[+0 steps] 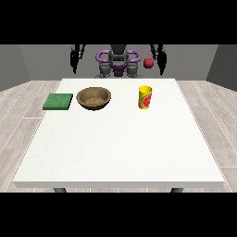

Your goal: Pick the cup and pour the ball into the bowl, then pick the bowl and place it on the pad

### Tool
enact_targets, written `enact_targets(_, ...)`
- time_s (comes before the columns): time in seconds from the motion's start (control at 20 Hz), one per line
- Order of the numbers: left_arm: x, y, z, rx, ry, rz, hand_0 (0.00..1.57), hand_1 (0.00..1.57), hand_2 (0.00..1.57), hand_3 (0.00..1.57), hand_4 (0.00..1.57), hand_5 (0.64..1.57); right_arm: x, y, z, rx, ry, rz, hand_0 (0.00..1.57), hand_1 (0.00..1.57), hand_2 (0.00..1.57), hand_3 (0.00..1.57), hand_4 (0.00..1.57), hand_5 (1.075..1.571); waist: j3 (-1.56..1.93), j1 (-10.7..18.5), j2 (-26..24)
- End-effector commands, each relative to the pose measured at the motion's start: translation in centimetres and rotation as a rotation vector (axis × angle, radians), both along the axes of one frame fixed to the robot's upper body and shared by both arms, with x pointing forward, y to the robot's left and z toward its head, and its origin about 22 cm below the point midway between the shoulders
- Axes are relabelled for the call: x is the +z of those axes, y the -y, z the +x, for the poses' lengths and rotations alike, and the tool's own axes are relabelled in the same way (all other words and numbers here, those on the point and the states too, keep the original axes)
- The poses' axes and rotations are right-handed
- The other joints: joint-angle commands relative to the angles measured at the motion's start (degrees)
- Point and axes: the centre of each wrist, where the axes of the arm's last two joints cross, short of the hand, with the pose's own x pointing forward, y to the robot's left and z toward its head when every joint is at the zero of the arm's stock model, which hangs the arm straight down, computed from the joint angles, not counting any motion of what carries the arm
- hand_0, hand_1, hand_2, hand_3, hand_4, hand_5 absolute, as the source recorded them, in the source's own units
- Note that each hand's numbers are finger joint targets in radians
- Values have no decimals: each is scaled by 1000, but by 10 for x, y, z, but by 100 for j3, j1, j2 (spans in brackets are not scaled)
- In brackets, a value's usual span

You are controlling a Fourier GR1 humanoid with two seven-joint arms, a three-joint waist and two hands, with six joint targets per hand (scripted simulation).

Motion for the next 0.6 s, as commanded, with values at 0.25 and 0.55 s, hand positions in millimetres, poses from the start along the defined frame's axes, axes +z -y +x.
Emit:
enact_targets(0.25, 37, -6, 3, -23, 39, 48, 0, 0, 0, 0, 0, 1535, 31, 14, 0, -10, 1, -56, 0, 0, 0, 305, 1058, 1571, 102, -95, -1659)
enact_targets(0.55, 67, 31, 7, -100, -50, -325, 0, 0, 0, 0, 0, 1541, 66, -99, 4, 53, -97, 218, 0, 0, 0, 0, 783, 1571, 109, 436, -2974)
